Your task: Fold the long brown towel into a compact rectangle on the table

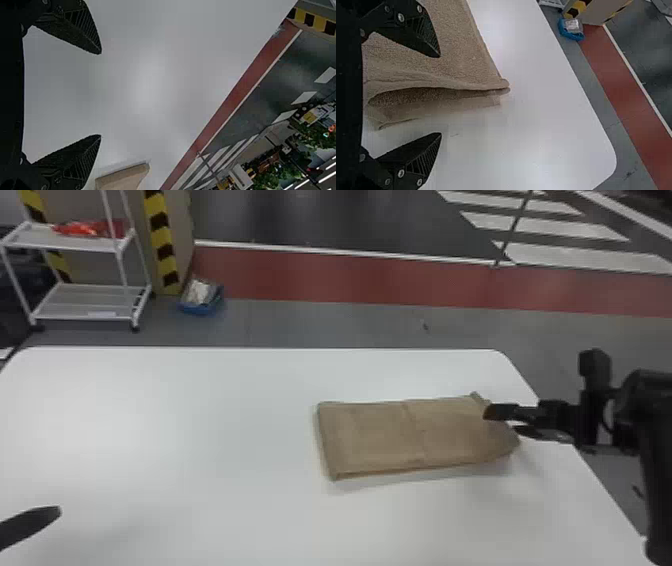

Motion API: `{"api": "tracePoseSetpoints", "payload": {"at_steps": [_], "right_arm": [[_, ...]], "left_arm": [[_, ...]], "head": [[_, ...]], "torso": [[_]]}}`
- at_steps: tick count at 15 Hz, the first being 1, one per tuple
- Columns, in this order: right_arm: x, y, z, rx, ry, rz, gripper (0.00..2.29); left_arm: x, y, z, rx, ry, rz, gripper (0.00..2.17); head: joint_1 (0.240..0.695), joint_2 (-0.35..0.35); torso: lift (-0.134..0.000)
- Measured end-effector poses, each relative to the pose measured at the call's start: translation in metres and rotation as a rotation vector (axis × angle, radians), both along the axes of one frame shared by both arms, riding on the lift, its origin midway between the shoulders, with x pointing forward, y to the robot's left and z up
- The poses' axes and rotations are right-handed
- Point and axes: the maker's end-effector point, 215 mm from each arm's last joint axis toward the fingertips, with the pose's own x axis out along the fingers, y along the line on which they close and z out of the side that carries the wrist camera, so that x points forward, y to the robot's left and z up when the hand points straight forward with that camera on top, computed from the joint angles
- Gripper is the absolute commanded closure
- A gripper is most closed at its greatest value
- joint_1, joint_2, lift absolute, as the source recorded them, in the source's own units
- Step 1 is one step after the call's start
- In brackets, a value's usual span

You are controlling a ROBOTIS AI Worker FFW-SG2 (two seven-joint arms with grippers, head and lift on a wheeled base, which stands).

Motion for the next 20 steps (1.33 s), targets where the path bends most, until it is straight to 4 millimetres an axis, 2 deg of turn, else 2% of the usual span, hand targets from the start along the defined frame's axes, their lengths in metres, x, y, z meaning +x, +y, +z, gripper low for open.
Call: {"api": "tracePoseSetpoints", "payload": {"at_steps": [3, 11, 13, 15, 16, 20], "right_arm": [[0.001, 0.013, -0.007, 0.005, 0.005, 0.017, 0.61], [-0.003, 0.024, -0.012, 0.048, 0.007, 0.027, 0.65], [-0.007, 0.023, -0.013, 0.054, 0.008, 0.027, 0.92], [-0.011, 0.024, -0.017, 0.056, 0.014, 0.028, 0.95], [-0.012, 0.026, -0.019, 0.06, 0.016, 0.028, 1.13], [-0.013, 0.033, -0.015, 0.151, -0.017, 0.006, 1.15]], "left_arm": [[0.0, -0.001, 0.001, 0.001, -0.001, -0.003, 0.15], [0.0, 0.001, -0.001, 0.0, 0.002, 0.003, 0.15], [0.0, 0.002, -0.002, 0.0, 0.002, 0.004, 0.15], [0.001, 0.002, -0.002, 0.002, -0.004, 0.003, 0.15], [0.002, 0.002, -0.002, 0.001, -0.005, 0.002, 0.15], [0.001, 0.005, -0.002, 0.0, -0.008, 0.007, 0.15]], "head": [[0.695, -0.151], [0.695, -0.133], [0.695, -0.134], [0.695, -0.133], [0.695, -0.132], [0.695, -0.121]], "torso": [[-0.125], [-0.125], [-0.125], [-0.125], [-0.125], [-0.125]]}}
